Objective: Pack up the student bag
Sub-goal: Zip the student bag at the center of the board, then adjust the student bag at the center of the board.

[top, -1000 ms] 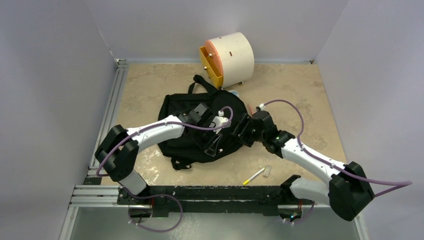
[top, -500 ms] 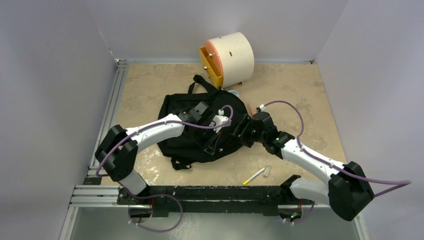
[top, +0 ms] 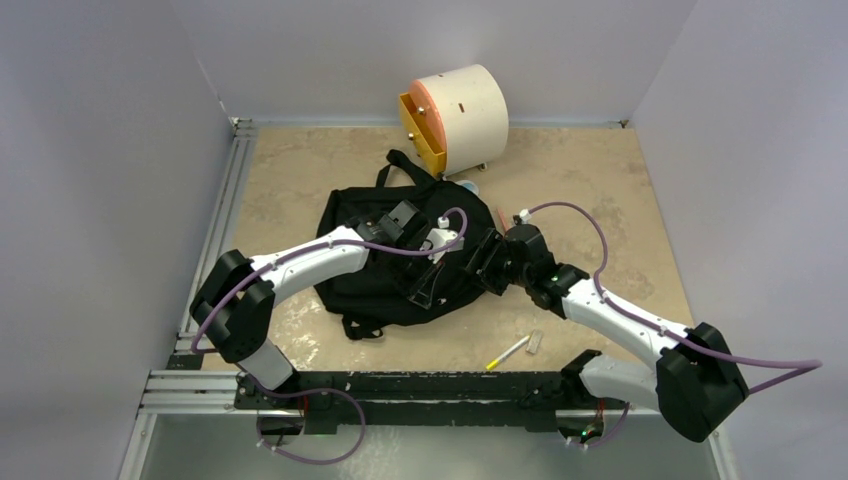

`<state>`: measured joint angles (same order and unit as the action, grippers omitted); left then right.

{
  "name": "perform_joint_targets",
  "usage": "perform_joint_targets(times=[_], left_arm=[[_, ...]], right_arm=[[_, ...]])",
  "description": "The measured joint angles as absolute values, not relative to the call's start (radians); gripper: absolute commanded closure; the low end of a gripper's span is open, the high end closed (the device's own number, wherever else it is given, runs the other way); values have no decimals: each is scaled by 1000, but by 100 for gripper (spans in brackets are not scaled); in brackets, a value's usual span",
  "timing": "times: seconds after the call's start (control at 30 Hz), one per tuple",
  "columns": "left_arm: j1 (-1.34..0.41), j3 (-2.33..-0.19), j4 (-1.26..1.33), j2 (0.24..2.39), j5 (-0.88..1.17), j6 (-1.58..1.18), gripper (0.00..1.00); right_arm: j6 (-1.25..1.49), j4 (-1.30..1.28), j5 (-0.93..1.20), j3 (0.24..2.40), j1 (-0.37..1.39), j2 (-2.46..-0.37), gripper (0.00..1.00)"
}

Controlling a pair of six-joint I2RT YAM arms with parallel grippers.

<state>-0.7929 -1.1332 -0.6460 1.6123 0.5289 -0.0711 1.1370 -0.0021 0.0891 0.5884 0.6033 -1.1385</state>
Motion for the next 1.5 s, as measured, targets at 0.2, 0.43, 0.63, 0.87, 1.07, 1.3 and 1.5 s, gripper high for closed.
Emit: perform_joint_targets(times=[0.2, 0.43, 0.63, 0.87, 1.07, 1.3, 1.5], left_arm=[[-793, -1134, -646, 1612, 528, -71, 100], [-793, -1135, -664, 1600, 513, -84, 100], [-793, -1130, -677, 1581, 480, -113, 100], [-793, -1118, -700, 1546, 452, -126, 100], [-793, -1116, -726, 1548, 435, -151, 100], [-793, -1108, -769, 1554, 410, -202, 100], [-793, -1110, -779, 1555, 369, -252, 100]], right_arm=[[1137, -2, 89, 588, 603, -1139, 34], [1143, -11, 68, 586, 603, -1136, 81], [1152, -23, 41, 581, 604, -1119, 100], [1151, -85, -2, 582, 609, -1117, 100], [1148, -128, -25, 606, 612, -1117, 100], [1148, -143, -30, 607, 564, -1100, 100], [1131, -162, -3, 607, 497, -1068, 100]])
